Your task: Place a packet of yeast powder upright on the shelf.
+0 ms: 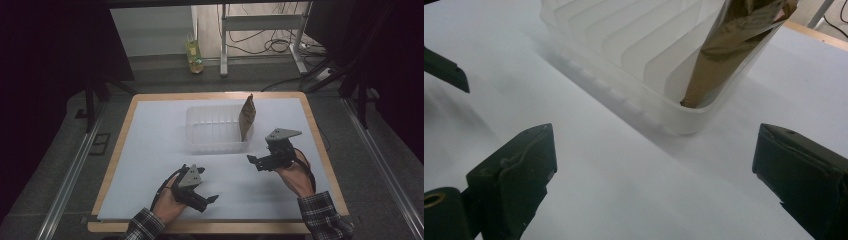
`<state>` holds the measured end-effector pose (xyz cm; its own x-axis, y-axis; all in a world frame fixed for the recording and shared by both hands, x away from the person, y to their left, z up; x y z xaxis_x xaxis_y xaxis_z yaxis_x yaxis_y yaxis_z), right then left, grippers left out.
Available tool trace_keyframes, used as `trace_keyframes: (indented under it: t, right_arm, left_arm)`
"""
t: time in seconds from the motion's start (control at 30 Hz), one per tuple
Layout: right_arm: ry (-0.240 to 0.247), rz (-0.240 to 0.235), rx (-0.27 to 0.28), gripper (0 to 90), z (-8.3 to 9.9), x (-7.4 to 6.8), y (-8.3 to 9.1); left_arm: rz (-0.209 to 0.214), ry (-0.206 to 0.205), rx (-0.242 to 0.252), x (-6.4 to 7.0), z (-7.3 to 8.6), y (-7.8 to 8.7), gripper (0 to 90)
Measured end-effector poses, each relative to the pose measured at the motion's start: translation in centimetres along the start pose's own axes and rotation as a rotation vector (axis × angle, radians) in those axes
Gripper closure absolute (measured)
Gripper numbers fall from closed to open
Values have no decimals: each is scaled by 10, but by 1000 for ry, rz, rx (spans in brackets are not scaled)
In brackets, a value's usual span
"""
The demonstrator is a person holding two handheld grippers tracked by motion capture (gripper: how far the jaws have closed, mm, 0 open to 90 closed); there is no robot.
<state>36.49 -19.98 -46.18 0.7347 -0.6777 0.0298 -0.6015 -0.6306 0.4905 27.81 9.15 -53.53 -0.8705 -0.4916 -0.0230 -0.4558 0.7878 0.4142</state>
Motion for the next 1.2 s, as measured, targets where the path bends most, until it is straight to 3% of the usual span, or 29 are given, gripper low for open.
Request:
trace_keyframes:
  t: [1.2]
  right_arm:
    - [35,-63,1,18,18,-24,21]
  left_arm:
    - [-109,37,-13,-12,11,35,7]
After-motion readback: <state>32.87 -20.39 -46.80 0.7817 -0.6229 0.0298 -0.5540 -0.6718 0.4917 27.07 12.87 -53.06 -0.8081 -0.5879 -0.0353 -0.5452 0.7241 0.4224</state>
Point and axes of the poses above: each handheld gripper's, and its own axes: y roughly backward along the jaws, z roughly out of its underside, x roughly to its right, the point moved 1 cm from there along -y, roughly forward along the jaws, and after that the axes turned 9 degrees about x, right-handed, at the moved point
